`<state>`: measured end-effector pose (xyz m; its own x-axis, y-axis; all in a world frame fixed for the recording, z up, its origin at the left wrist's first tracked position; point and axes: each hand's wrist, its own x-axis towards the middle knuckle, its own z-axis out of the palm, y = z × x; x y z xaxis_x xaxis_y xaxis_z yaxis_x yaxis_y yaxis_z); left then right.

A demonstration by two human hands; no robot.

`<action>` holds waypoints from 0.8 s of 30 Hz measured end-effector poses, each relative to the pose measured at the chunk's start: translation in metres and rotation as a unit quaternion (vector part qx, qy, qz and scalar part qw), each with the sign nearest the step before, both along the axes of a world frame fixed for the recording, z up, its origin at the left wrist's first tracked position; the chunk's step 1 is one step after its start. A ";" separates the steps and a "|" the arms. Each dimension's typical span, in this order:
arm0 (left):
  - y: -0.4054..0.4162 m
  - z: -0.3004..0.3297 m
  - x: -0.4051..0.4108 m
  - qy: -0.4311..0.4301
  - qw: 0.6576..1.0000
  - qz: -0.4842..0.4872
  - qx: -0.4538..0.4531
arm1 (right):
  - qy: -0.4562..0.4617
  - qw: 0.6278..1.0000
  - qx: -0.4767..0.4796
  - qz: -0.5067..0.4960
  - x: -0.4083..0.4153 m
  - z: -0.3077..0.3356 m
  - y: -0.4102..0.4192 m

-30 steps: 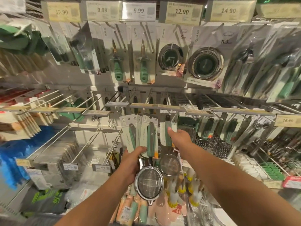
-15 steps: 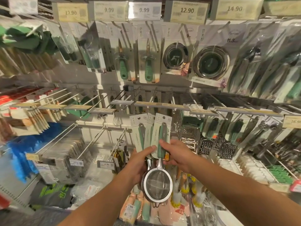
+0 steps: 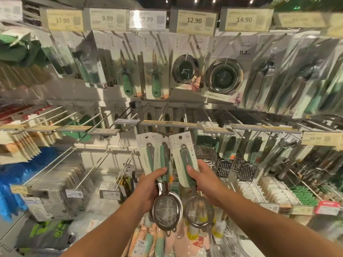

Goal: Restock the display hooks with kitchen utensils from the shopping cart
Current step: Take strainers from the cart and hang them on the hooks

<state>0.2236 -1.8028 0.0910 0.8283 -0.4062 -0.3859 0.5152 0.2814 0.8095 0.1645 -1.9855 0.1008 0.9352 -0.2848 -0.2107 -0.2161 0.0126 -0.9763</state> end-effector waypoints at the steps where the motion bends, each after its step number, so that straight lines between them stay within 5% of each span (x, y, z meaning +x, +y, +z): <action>1: -0.001 0.000 -0.001 0.004 1.000 -0.001 0.003 | -0.003 1.000 0.003 -0.006 0.000 0.002 0.000; 24: -0.008 -0.007 -0.003 -0.022 0.999 0.024 0.017 | 0.061 0.988 -0.070 -0.122 0.057 0.017 -0.011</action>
<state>0.2207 -1.8106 0.0840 0.8629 -0.3528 -0.3618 0.4655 0.2763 0.8408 0.2210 -1.9967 0.1179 0.8056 -0.5327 -0.2592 -0.3389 -0.0556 -0.9392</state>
